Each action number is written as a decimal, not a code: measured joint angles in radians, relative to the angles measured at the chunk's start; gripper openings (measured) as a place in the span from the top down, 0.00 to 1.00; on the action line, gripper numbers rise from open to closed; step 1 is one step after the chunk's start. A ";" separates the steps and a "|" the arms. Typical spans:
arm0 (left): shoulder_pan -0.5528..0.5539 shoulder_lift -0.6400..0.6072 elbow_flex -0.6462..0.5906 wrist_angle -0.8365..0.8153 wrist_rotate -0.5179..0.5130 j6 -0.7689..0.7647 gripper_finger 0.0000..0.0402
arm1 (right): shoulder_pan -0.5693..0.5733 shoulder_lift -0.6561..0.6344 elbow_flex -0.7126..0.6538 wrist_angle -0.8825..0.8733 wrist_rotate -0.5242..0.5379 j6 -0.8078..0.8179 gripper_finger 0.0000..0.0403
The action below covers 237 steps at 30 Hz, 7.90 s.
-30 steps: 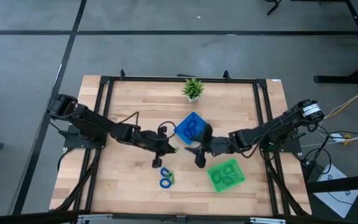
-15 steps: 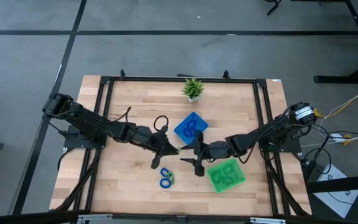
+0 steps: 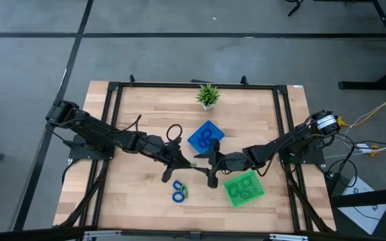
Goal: Sort spring keychains
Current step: Put the green spring keychain into the green bin, then put the blue spring keychain into the blue bin
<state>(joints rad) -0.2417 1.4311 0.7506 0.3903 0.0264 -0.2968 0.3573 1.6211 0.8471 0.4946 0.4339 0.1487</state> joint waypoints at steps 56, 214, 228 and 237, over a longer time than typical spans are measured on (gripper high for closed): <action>-0.078 -0.283 0.000 -0.515 -0.199 -0.083 0.64 | 0.143 -0.003 0.337 -0.492 -0.654 0.453 0.96; -0.227 0.057 0.000 -0.466 -0.172 0.023 0.64 | 0.174 0.168 0.306 -0.552 0.008 0.396 0.68; -0.197 0.201 0.001 -0.324 -0.211 0.003 0.64 | 0.173 0.168 0.306 -0.550 0.009 0.367 0.68; -0.167 0.277 0.000 -0.287 -0.115 -0.049 0.64 | 0.171 0.168 0.306 -0.549 0.009 0.366 0.68</action>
<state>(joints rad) -0.4085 1.7081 0.7506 0.1031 -0.0882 -0.3462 0.5278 1.7889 1.1530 -0.0544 0.4427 0.5148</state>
